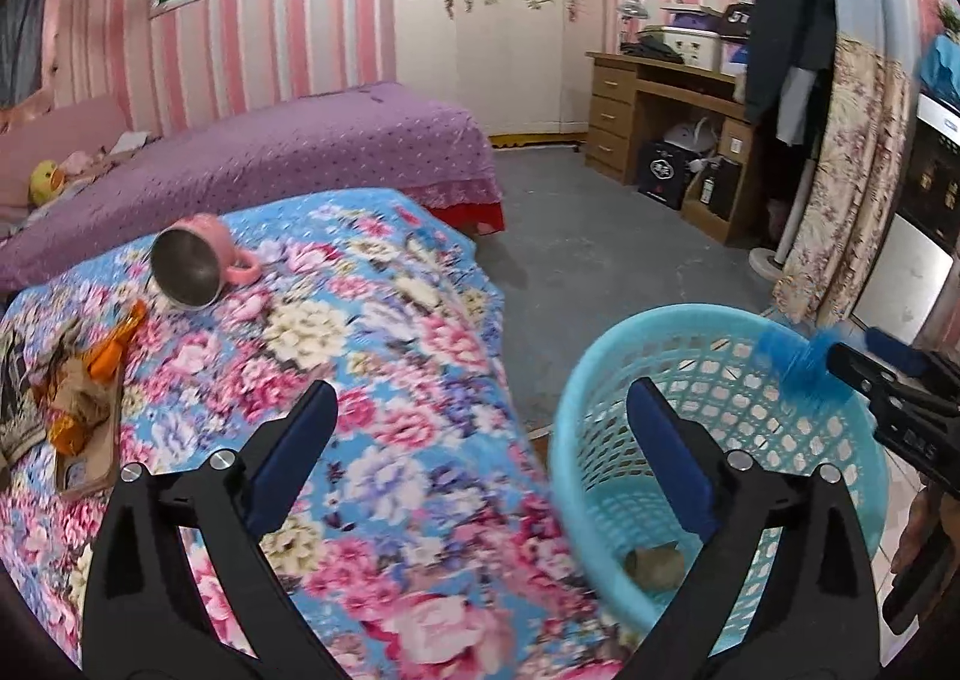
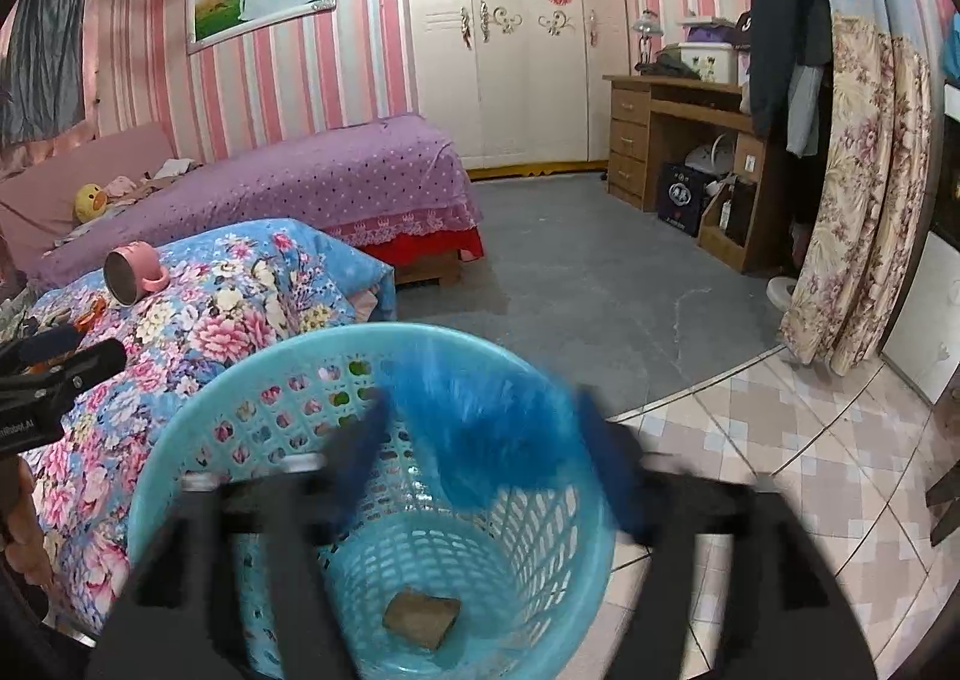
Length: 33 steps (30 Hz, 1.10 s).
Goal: Collect trash
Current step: 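Open the right gripper over the basket to drop the blue bag, then move the left gripper back to the bed and grasp another cardboard tube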
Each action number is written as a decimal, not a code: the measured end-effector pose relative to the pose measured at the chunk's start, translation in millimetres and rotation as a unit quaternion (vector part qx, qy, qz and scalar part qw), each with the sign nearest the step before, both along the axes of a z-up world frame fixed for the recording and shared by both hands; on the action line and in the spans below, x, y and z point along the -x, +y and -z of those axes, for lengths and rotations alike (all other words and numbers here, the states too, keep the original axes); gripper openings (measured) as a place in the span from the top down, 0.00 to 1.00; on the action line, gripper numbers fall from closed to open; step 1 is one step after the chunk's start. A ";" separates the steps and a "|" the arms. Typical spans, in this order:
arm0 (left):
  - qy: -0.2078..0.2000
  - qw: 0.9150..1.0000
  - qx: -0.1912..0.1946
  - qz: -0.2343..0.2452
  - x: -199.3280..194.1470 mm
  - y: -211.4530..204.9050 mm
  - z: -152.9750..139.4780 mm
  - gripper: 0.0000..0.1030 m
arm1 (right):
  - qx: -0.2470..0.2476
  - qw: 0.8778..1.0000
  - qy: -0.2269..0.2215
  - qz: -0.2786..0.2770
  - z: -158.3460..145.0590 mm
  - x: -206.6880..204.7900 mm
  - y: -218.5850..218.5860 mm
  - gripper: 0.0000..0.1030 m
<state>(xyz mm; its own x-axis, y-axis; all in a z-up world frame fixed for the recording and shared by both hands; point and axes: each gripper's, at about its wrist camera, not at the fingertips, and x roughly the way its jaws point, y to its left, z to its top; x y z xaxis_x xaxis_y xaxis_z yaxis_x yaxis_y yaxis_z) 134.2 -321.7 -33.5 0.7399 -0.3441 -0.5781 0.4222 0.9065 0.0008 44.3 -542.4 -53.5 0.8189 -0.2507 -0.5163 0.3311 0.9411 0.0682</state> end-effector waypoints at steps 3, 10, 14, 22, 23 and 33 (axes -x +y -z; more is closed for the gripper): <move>0.004 1.000 0.003 -0.010 -3.9 11.6 0.7 0.08 | 0.010 1.000 -0.005 0.006 -4.5 -1.0 5.5 0.18; 0.000 1.000 0.003 -0.025 -4.2 34.6 -3.7 0.05 | 0.015 1.000 -0.011 0.018 -11.2 -6.7 18.9 0.04; -0.008 0.999 0.004 -0.038 -3.0 54.7 -9.3 0.05 | 0.028 0.999 -0.012 0.017 -16.9 -13.0 33.7 0.04; -0.017 0.998 0.006 -0.064 -3.7 101.0 -23.5 0.05 | 0.015 0.999 -0.039 0.025 -33.6 -23.7 59.3 0.04; -0.017 0.998 0.007 -0.068 -4.2 106.4 -24.3 0.05 | 0.014 0.999 -0.040 0.025 -35.0 -26.6 63.6 0.04; -0.025 0.993 -0.005 -0.114 -12.2 173.5 -31.0 0.05 | 0.013 0.999 -0.043 0.006 -41.6 -51.4 105.9 0.04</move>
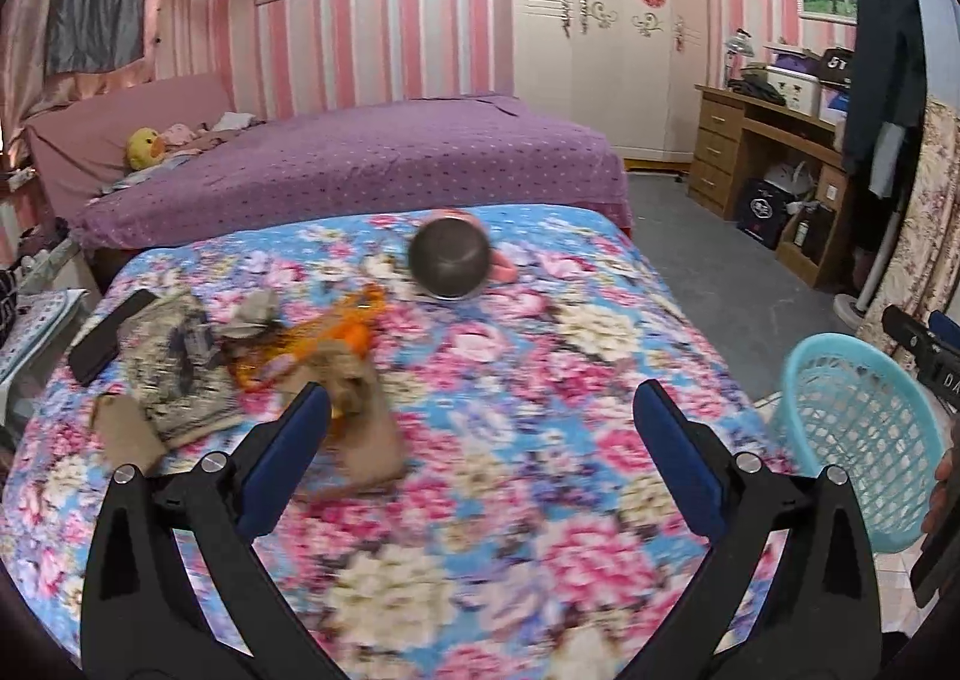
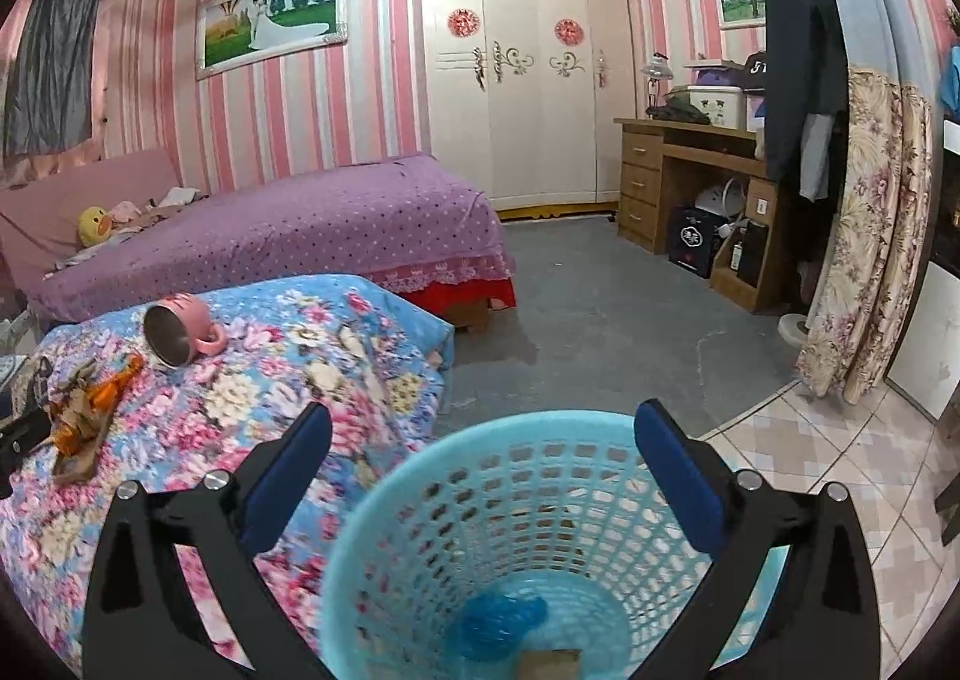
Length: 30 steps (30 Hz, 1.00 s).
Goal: Collect trash
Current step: 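Move the left gripper back to the bed and grasp another cardboard tube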
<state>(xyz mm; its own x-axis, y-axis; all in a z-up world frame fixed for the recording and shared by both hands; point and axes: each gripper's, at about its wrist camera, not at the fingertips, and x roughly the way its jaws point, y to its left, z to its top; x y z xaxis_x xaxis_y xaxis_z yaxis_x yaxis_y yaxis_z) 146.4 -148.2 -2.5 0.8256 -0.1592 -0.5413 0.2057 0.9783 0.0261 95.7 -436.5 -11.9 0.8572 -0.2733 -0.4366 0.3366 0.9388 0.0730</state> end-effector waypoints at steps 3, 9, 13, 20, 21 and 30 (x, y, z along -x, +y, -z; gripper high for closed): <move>-0.007 1.000 -0.007 -0.012 1.4 21.1 -2.5 0.05 | -0.005 1.000 -0.003 -0.005 -1.3 -6.8 12.8 0.04; -0.016 0.999 -0.009 -0.047 1.2 70.8 -4.0 0.05 | -0.013 1.000 -0.002 -0.016 0.0 -19.7 37.2 0.04; -0.017 0.997 -0.010 -0.073 -1.8 100.6 3.8 0.05 | -0.007 0.999 0.003 -0.036 1.4 -31.0 61.3 0.04; 0.008 0.994 -0.009 -0.108 -8.8 143.6 26.2 0.05 | 0.017 0.997 0.020 -0.072 7.4 -49.3 102.0 0.04; 0.010 0.994 -0.011 -0.112 -10.4 148.0 27.5 0.05 | 0.019 0.997 0.022 -0.076 8.3 -52.0 107.6 0.04; 0.030 0.985 -0.003 -0.172 -23.0 203.5 36.9 0.05 | 0.043 0.991 0.049 -0.114 23.1 -70.5 150.1 0.04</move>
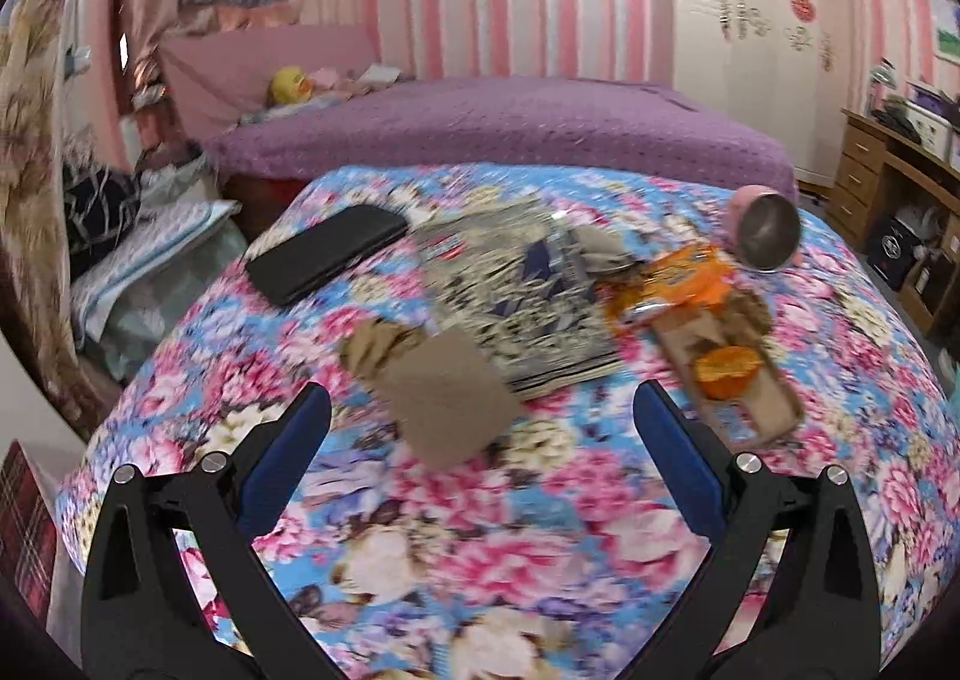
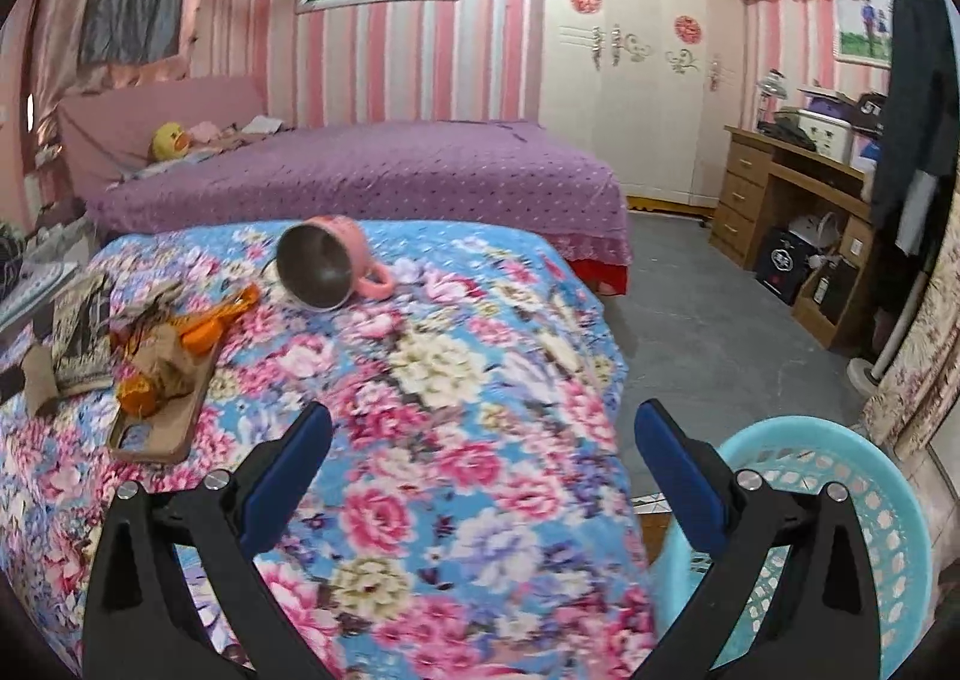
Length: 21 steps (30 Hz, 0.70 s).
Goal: Collect trash
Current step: 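Move the left gripper back to the bed and grasp another cardboard tube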
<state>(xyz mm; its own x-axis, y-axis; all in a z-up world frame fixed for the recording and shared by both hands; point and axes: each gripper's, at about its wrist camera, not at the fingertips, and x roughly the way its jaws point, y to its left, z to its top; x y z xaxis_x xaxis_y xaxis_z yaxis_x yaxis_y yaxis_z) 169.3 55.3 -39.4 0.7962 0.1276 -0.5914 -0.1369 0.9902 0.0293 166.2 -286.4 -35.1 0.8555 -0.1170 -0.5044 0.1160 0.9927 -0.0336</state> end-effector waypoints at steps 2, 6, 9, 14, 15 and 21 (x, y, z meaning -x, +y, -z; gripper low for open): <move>0.009 1.000 0.006 -0.014 -5.7 10.2 3.6 0.05 | 0.006 1.000 0.004 -0.006 2.1 -2.5 5.4 0.04; 0.030 0.999 0.003 -0.039 -18.3 24.7 13.1 0.05 | 0.014 1.000 0.013 -0.016 5.9 -6.7 14.9 0.04; 0.042 0.998 0.014 -0.042 -29.0 28.1 19.3 0.06 | 0.021 0.999 0.016 -0.022 8.0 -11.2 22.9 0.04; 0.054 0.997 0.030 -0.043 -43.2 25.0 24.3 0.11 | 0.020 0.999 0.020 -0.034 10.0 -16.2 32.4 0.04; 0.060 0.997 0.028 -0.041 -46.1 23.0 26.1 0.20 | 0.022 0.999 0.021 -0.036 10.5 -16.6 34.8 0.04; 0.077 0.995 0.057 -0.011 -40.8 24.2 27.7 0.48 | 0.028 0.998 0.019 -0.048 9.3 -15.3 43.7 0.04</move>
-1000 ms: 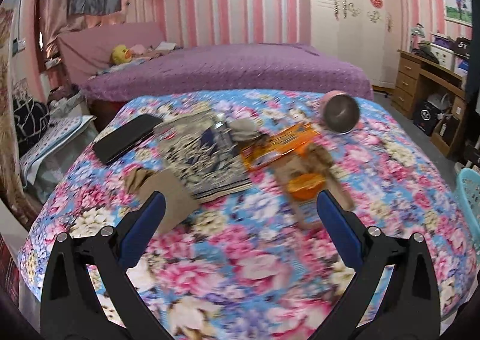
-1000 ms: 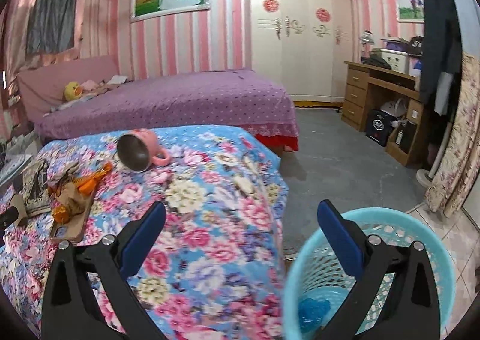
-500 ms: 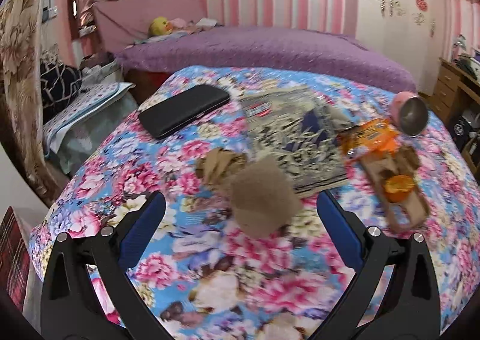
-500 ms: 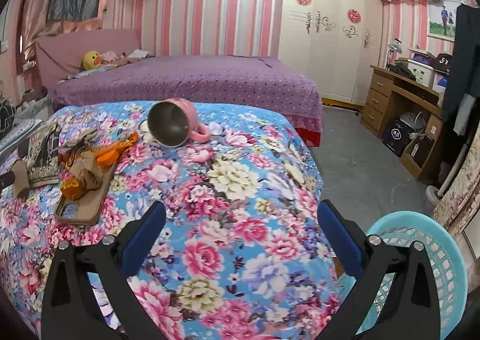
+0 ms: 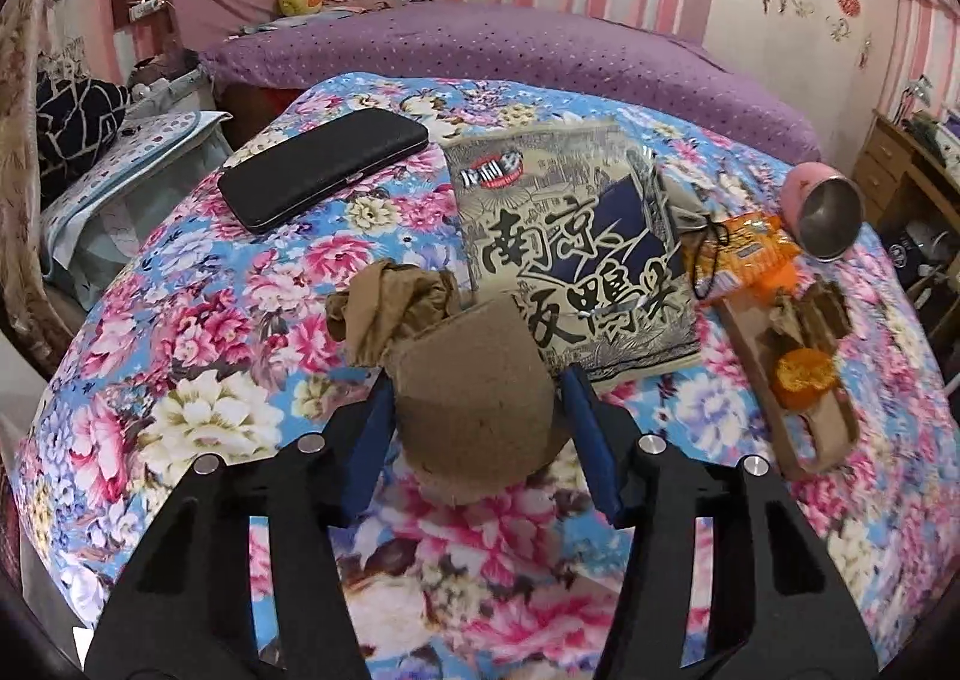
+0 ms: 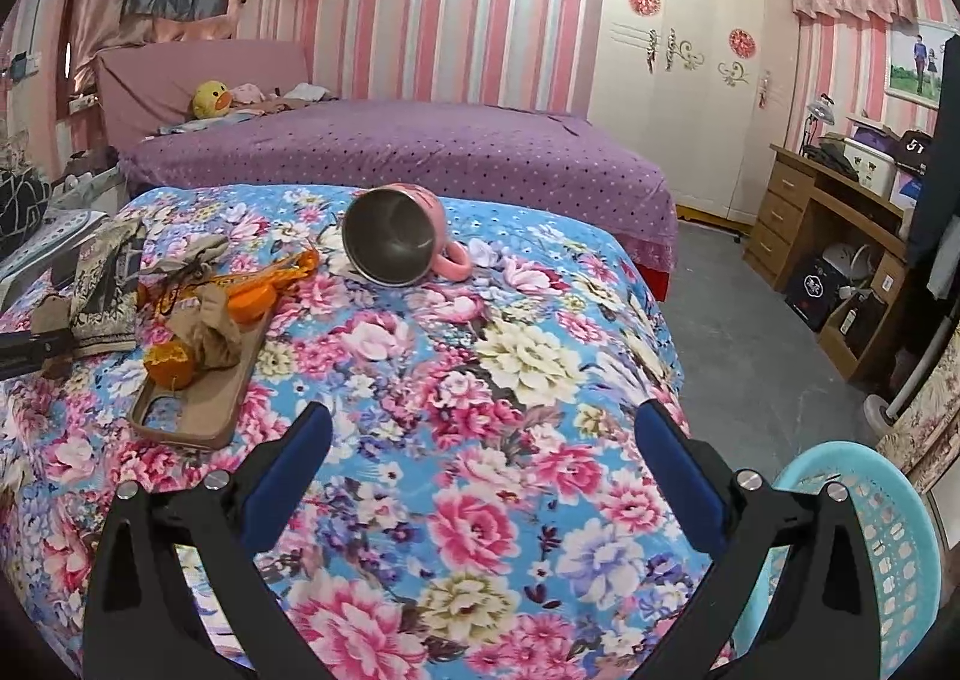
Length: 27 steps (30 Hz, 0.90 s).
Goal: Collect trash
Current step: 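Move the left gripper back to the bed and grasp another cardboard tube, then grasp the orange peel on the cardboard tray with the right gripper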
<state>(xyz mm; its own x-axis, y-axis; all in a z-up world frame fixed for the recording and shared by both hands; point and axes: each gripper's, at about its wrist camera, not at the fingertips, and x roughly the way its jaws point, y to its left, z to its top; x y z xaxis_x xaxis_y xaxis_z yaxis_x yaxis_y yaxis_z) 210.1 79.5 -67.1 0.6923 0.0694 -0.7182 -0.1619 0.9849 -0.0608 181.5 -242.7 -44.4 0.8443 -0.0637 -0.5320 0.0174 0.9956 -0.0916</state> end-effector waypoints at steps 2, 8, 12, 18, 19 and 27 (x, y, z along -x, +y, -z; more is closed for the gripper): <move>-0.004 1.000 0.009 0.004 8.8 3.5 -5.6 0.49 | 0.000 1.000 -0.001 -0.003 -0.8 1.0 2.4 0.04; -0.020 0.999 0.030 0.002 23.5 18.5 -20.3 0.56 | -0.013 1.000 -0.002 -0.011 -3.0 0.5 13.0 0.04; -0.040 0.999 0.010 0.010 28.2 21.0 -30.0 0.57 | -0.018 0.999 -0.001 -0.029 -2.5 -2.3 32.2 0.04; -0.061 0.998 -0.021 0.009 32.9 27.0 -41.7 0.57 | -0.019 0.998 0.007 -0.062 0.5 -7.9 68.6 0.04; -0.065 0.998 -0.027 0.003 33.3 29.6 -43.4 0.57 | -0.021 0.997 0.008 -0.067 0.8 -8.2 74.3 0.04; -0.068 0.997 -0.041 -0.020 31.7 48.3 -43.8 0.57 | -0.031 0.992 0.041 -0.111 8.9 -24.5 123.7 0.05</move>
<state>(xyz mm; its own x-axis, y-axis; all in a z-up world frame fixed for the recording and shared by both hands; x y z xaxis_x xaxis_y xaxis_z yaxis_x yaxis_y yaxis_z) 178.4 127.8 -23.3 0.7790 0.1535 -0.6080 -0.1965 0.9805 -0.0042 206.0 -119.0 -53.4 0.7879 0.1547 -0.5961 -0.2080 0.9779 -0.0211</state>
